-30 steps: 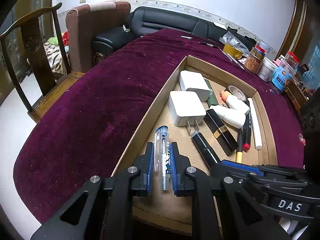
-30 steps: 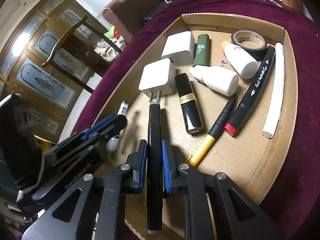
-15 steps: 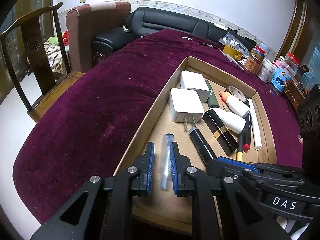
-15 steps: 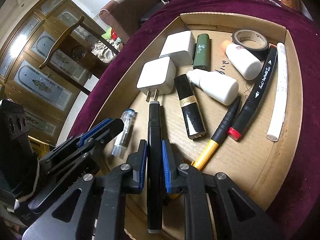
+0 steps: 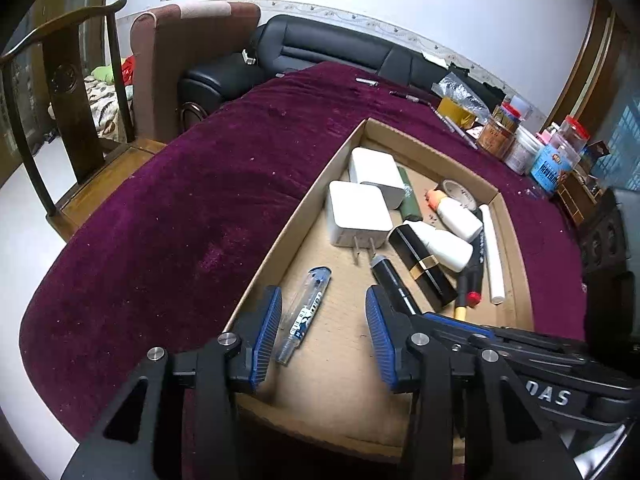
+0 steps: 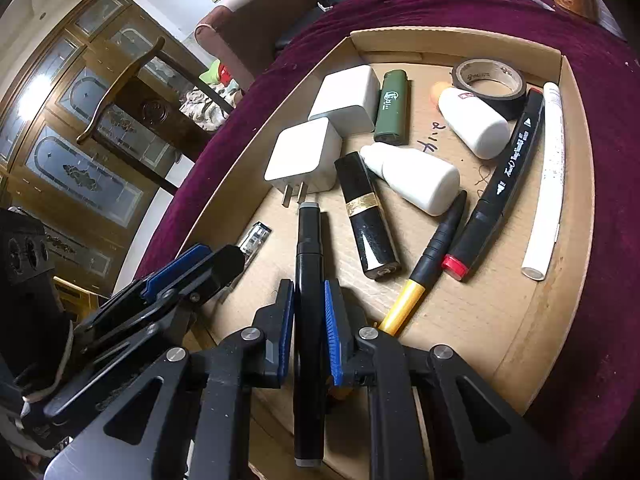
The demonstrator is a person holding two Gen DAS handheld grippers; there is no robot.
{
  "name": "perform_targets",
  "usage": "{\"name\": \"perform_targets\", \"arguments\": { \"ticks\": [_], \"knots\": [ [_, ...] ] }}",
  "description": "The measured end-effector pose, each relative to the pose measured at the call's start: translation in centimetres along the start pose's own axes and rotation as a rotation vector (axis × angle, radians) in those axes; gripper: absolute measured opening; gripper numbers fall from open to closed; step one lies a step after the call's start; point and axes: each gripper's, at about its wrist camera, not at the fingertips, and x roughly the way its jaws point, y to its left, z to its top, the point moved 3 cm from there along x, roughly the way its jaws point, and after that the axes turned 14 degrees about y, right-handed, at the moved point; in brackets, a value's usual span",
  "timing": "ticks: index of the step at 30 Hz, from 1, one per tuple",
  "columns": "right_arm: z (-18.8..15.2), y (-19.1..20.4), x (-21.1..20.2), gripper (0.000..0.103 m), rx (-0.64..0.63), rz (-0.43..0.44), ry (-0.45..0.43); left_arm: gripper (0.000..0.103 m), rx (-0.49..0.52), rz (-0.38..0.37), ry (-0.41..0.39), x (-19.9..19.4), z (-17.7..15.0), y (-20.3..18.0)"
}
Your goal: Organize rigid objects
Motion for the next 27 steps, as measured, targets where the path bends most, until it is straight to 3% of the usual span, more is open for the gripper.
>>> {"name": "perform_targets", "arguments": {
  "ticks": [9,19,22,27],
  "knots": [
    [-0.2,0.6,-0.8,0.014,-0.011,-0.012,-0.017,0.066,-0.020,-0.060,-0.062,-2.8,0.0,0.1],
    [-2.2,-1.2,-5.6,0.014,-0.028,-0.028,-0.140,0.066,0.023,-0.099,-0.052,-3.5,-0.4,-2.0],
    [-3.6,-4.6,-9.1,0.014,0.015,-0.080,-0.213,0.066,0.047,-0.119,-0.077,-4.7,-0.6,-2.8],
    [-7.0,-15.4,-16.4,0.014,0.228,-0.218,-0.333,0.068,0.083,-0.172,-0.089,-5.2,-1.0,-4.7]
  ]
}}
